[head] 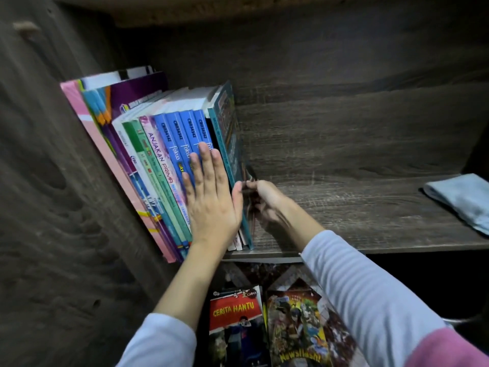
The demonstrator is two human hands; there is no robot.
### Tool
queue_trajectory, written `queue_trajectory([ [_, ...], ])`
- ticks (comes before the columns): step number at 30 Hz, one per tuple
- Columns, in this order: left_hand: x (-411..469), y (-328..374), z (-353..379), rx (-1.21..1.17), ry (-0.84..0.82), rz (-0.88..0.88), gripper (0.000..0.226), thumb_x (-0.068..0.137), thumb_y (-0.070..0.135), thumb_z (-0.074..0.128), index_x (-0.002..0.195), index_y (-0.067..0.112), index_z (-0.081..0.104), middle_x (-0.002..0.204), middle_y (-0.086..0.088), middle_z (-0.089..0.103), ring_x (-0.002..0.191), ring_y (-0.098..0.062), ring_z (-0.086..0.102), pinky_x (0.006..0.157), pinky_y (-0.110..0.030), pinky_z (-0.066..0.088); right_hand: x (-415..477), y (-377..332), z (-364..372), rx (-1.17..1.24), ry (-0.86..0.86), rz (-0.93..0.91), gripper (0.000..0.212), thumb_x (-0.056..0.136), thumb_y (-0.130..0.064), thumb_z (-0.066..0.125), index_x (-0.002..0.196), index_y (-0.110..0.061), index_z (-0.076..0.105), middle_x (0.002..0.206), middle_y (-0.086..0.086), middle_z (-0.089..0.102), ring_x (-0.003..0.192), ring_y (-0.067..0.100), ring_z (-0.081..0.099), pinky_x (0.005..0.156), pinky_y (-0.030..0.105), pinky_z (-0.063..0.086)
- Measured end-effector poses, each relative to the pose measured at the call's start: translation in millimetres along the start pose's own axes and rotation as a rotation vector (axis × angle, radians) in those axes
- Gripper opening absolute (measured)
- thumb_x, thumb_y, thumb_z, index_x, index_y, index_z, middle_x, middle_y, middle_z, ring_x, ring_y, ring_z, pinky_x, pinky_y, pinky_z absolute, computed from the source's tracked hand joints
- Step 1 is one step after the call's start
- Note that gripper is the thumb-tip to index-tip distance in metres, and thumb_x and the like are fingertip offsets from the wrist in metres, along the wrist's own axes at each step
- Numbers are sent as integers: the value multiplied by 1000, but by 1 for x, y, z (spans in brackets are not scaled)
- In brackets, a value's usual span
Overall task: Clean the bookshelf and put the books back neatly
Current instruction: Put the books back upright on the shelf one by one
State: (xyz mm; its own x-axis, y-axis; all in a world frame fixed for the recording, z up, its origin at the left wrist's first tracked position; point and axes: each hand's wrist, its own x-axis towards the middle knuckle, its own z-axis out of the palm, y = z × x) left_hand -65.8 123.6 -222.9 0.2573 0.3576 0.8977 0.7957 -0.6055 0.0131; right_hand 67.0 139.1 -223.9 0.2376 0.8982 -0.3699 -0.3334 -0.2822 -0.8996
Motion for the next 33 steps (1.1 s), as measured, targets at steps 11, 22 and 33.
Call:
queue_trajectory([
  [11,1,2,3,19,32,23,62,101,42,10,145,12,-23,150,-1,-34,141,-17,-25,115,-36,-12,9,6,-2,38,-51,-32,33,98,-25,43,71,-18,60,46,-5,62,44,8,58,41,18,41],
  [22,-2,15,-21,80,-77,-89,68,96,38,28,151,10,-1,158,-9,-5,145,-21,-6,116,-40,4,-27,29,3,-231,161,-438,22,89,-1,56,98,-20,59,105,9,65,94,24,61,85,37,49],
  [33,69,24,-80,-30,-89,-210,55,88,42,41,135,14,46,137,-7,47,127,-28,40,99,-46,34,-90,64,7,-800,46,-549,89,87,-51,58,151,-33,-1,150,4,36,135,26,38,109,41,33],
])
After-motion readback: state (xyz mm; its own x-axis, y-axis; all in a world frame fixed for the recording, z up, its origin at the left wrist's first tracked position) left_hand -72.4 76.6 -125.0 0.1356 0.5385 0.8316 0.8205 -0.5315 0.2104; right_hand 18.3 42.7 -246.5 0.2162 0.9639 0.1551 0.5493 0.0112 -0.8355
